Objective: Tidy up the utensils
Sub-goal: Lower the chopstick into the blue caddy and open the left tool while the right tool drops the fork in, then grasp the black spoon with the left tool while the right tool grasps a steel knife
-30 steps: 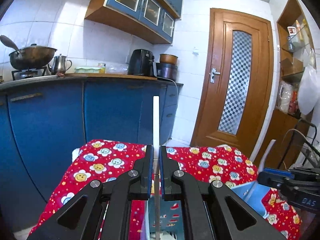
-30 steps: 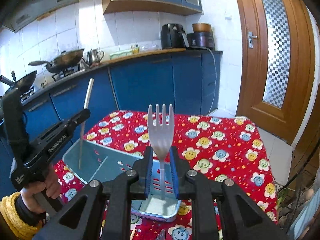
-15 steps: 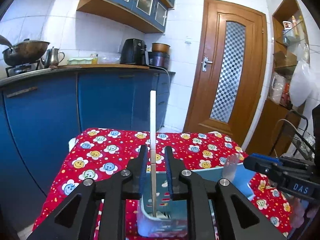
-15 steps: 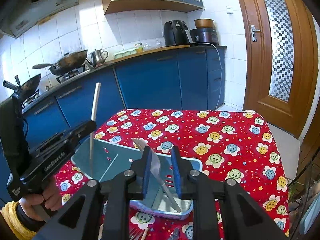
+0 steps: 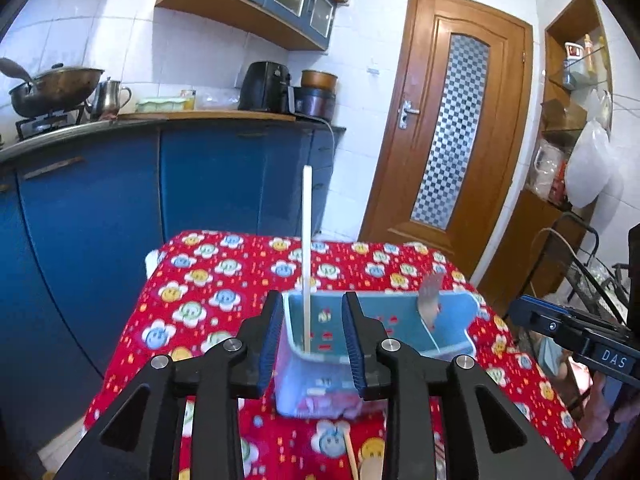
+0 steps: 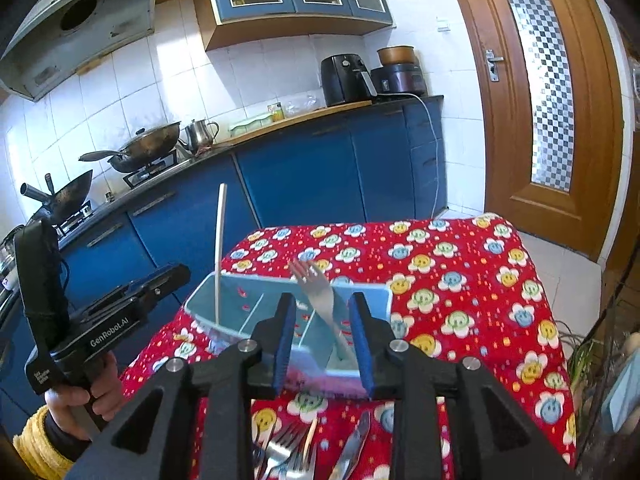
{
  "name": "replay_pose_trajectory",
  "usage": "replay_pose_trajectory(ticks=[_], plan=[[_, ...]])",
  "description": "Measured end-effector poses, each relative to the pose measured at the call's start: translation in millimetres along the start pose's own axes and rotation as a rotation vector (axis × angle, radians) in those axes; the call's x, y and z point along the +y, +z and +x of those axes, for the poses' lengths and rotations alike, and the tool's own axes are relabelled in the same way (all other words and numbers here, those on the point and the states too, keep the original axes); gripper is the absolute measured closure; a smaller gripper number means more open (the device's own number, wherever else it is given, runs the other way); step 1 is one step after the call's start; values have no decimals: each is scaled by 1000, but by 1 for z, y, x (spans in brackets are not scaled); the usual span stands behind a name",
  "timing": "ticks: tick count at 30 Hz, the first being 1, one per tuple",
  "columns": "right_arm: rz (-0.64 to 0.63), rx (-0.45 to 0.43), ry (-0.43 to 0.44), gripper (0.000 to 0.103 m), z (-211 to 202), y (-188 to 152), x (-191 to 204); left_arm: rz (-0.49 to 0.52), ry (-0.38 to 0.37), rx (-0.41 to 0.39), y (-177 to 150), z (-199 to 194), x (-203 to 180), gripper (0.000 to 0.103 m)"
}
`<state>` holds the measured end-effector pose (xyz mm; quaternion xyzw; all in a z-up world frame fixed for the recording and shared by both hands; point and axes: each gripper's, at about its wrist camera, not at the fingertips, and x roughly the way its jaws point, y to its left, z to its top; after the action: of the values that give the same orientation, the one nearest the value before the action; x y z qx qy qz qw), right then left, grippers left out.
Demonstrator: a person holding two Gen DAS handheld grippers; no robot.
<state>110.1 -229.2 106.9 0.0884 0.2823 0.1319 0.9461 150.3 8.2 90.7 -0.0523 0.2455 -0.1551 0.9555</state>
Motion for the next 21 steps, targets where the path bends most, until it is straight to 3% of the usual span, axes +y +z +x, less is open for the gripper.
replay_pose_trajectory(ticks=[12,21], plan=[[87,83,5,70,-27,-45,-5,46,-41,179,-37,-24,-13,71],[126,146,-6,69,-37,-81,-13,102,-69,307,-76,-19,-33,70]])
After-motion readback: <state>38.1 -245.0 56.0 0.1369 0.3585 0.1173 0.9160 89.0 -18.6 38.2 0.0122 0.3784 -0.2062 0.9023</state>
